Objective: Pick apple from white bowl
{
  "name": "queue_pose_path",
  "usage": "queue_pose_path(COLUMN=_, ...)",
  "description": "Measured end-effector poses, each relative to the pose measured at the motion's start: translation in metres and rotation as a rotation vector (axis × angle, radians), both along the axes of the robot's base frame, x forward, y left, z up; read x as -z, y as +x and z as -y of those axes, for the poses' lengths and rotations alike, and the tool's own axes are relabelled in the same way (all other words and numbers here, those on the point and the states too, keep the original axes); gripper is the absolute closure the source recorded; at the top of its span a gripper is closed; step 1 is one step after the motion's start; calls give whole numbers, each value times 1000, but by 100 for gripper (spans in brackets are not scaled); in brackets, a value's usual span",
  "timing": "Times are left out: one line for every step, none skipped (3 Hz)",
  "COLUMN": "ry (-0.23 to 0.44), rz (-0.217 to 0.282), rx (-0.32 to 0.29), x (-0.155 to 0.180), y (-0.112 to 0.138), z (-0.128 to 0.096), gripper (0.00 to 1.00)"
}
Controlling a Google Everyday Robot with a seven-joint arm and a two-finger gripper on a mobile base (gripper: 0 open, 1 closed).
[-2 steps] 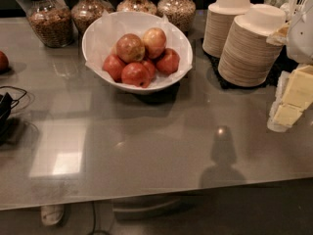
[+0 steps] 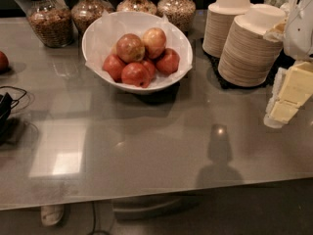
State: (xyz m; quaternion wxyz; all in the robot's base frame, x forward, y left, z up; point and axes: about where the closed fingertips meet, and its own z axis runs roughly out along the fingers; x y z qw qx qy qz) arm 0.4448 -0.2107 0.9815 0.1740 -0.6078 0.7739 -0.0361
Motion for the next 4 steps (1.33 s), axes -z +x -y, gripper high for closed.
queue_pose_path(ry=42, rz=30, rx=-68, x=-4, y=16, z=-19, gripper=0)
queue_pose_path(ry=88, rz=83, rx=-170, x=-14, y=36, z=-54, gripper=0)
queue_pose_path(ry=88, rz=83, rx=-170, x=-14, y=36, z=-54, gripper=0)
queue_pose_path(ry=131, rz=122, rx=-174, x=-8, y=48, z=-62, gripper=0)
